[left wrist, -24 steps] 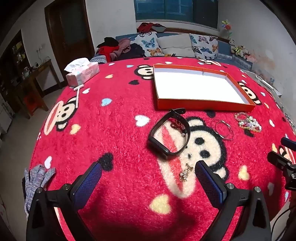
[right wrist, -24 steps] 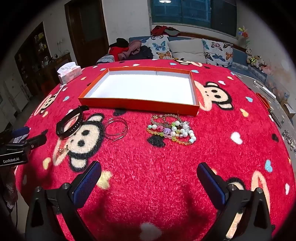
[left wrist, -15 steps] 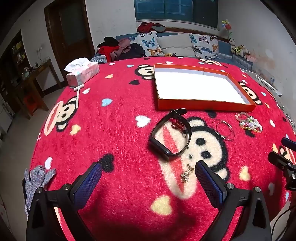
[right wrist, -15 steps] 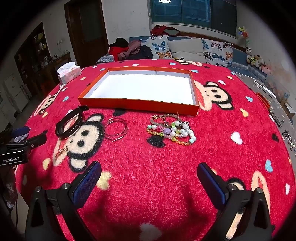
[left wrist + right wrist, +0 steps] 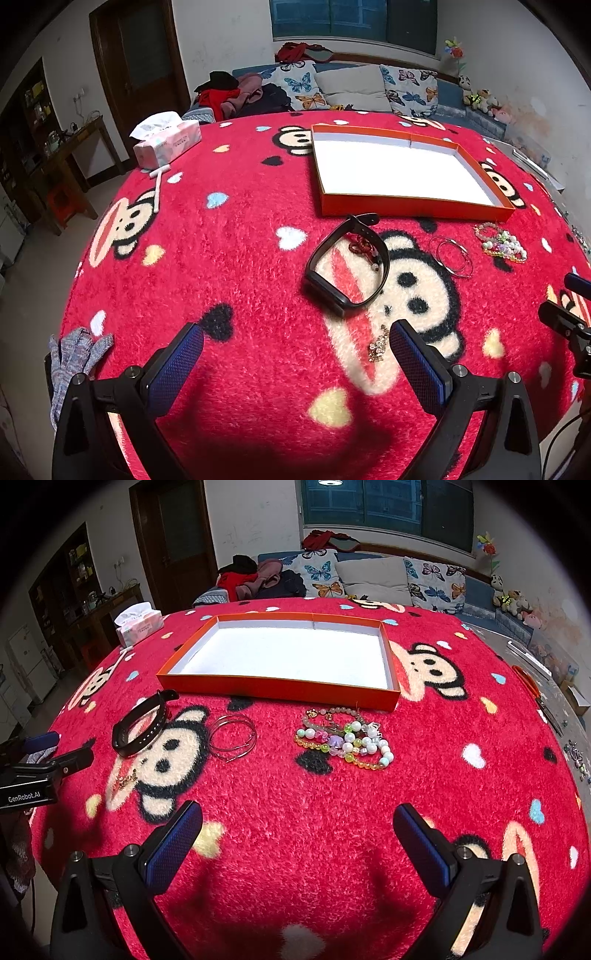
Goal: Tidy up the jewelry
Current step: 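Move both tools toward the jewelry beside the orange tray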
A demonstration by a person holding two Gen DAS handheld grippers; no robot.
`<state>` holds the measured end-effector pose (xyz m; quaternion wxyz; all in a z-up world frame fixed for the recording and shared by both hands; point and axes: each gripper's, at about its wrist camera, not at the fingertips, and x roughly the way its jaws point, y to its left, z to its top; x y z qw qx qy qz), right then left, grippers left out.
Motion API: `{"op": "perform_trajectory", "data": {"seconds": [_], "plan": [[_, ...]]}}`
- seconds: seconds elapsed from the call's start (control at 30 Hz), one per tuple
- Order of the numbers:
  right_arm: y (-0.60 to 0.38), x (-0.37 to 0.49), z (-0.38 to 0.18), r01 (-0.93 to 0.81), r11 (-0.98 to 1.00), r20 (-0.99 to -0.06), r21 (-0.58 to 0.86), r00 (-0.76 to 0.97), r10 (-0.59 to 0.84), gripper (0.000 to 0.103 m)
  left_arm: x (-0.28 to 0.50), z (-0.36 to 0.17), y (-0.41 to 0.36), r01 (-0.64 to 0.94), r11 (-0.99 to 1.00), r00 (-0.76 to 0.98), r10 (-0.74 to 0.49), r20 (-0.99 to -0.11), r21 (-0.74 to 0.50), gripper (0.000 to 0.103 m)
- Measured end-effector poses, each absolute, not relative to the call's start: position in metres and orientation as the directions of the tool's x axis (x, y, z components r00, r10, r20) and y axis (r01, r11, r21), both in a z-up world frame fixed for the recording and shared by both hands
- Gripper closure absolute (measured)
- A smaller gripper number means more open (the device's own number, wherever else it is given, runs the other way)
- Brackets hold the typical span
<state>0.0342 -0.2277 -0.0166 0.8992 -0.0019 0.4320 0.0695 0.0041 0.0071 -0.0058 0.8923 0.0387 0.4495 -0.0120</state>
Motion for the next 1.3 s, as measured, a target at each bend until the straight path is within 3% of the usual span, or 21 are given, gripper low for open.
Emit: {"op": "perform_trajectory", "data": {"seconds": [0.43,0.83,1.3], "plan": [[-0.227,0.035,-0.019,-0.126,0.99,-0.78,0.06,0.613,0.125,0.0,0.011,-0.011,0.007,0.082,0.995,0.598,-0.01,-0.801,0.048,0.0],[-0.227,0.038,-0.022,-0.13,0.99,-0.79,0.063,0.599,0.129,0.0,0.019,-0.022,0.006,0.132,0.991,0.512,-0.036,-0.858,0.037,0.0],[-0.224,0.043,-0.026,-0.134,0.989,-0.8,0.067,0.585,0.134,0.0,0.03,-0.019,0.003,0.178,0.983,0.526,-0.065,-0.848,0.035,0.0]]}}
